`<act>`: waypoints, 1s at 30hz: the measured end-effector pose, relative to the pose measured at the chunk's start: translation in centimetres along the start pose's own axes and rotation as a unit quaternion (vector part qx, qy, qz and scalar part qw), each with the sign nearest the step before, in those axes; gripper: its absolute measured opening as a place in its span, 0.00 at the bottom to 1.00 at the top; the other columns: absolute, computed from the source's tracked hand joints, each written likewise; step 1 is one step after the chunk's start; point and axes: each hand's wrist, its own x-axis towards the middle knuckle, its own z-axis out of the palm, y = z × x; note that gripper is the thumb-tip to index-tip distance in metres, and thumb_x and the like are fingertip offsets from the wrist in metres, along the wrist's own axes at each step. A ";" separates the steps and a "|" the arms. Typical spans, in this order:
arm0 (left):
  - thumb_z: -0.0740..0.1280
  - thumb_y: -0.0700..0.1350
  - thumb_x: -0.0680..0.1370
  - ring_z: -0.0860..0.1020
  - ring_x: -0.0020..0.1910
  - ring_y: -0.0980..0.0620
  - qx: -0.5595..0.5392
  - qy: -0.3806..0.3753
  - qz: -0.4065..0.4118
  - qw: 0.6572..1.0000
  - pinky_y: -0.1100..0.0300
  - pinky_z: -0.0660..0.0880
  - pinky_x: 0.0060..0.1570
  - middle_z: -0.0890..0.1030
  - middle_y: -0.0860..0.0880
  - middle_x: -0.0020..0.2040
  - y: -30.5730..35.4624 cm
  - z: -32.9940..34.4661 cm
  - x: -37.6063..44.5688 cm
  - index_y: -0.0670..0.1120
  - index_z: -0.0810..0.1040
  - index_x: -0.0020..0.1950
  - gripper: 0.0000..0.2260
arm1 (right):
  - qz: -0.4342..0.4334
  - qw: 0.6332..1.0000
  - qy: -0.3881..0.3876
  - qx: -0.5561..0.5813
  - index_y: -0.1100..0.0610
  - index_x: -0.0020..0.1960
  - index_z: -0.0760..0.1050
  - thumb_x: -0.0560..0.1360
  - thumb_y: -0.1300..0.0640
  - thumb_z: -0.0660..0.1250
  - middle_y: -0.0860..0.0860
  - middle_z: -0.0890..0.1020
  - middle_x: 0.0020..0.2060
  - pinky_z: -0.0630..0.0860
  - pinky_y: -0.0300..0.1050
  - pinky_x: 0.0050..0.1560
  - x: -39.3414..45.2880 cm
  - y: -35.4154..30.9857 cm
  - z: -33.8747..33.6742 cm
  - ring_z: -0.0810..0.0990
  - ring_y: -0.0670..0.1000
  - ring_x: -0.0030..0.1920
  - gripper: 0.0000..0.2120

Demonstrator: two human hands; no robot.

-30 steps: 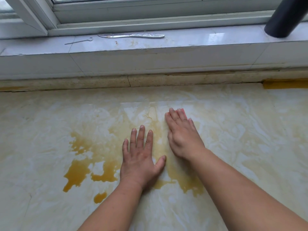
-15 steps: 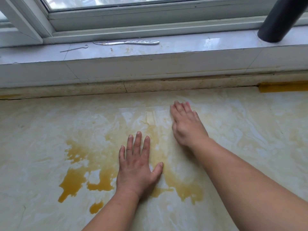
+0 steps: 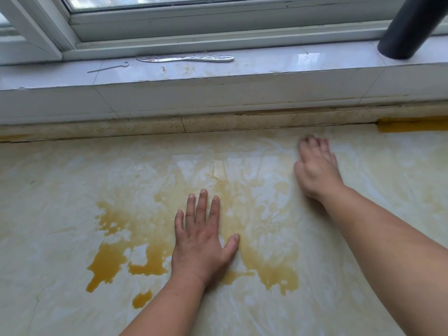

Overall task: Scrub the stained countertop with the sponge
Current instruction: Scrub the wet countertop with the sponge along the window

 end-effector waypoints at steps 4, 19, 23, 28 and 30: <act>0.37 0.72 0.74 0.22 0.78 0.47 -0.003 0.001 -0.003 1.000 0.40 0.34 0.80 0.21 0.50 0.79 -0.1 0.2 0.0 0.53 0.28 0.82 0.43 | -0.089 0.995 -0.042 0.005 0.48 0.82 0.47 0.82 0.54 0.52 0.45 0.46 0.82 0.42 0.53 0.79 -3.4 -0.4 0.8 0.39 0.49 0.81 0.30; 0.36 0.72 0.73 0.24 0.79 0.46 -0.006 0.007 -0.005 1.000 0.40 0.35 0.80 0.23 0.49 0.81 0.0 0.4 0.1 0.53 0.30 0.83 0.44 | -0.217 0.974 -0.033 -0.064 0.55 0.80 0.59 0.75 0.53 0.57 0.50 0.59 0.81 0.61 0.54 0.71 -27.4 5.4 4.2 0.56 0.56 0.80 0.34; 0.37 0.72 0.74 0.24 0.79 0.46 -0.012 0.010 -0.003 1.000 0.40 0.34 0.80 0.24 0.49 0.81 -0.1 0.4 0.1 0.53 0.30 0.83 0.43 | -0.237 0.968 -0.010 -0.083 0.56 0.77 0.64 0.72 0.54 0.59 0.54 0.68 0.77 0.65 0.57 0.67 -29.8 3.9 5.5 0.62 0.56 0.77 0.33; 0.46 0.71 0.80 0.25 0.80 0.47 -0.023 0.004 0.016 1.000 0.41 0.33 0.80 0.25 0.49 0.81 -0.4 0.3 0.0 0.53 0.31 0.84 0.41 | -0.266 0.960 -0.047 -0.079 0.57 0.78 0.64 0.69 0.54 0.61 0.52 0.63 0.79 0.62 0.57 0.71 -31.4 1.5 6.4 0.60 0.57 0.79 0.37; 0.47 0.70 0.81 0.25 0.80 0.46 -0.031 0.002 0.024 0.999 0.41 0.33 0.80 0.26 0.49 0.82 -0.7 0.2 0.0 0.53 0.32 0.84 0.40 | -0.251 0.963 -0.067 -0.066 0.55 0.80 0.59 0.73 0.53 0.59 0.50 0.56 0.81 0.57 0.56 0.74 -30.7 0.0 6.4 0.54 0.57 0.81 0.36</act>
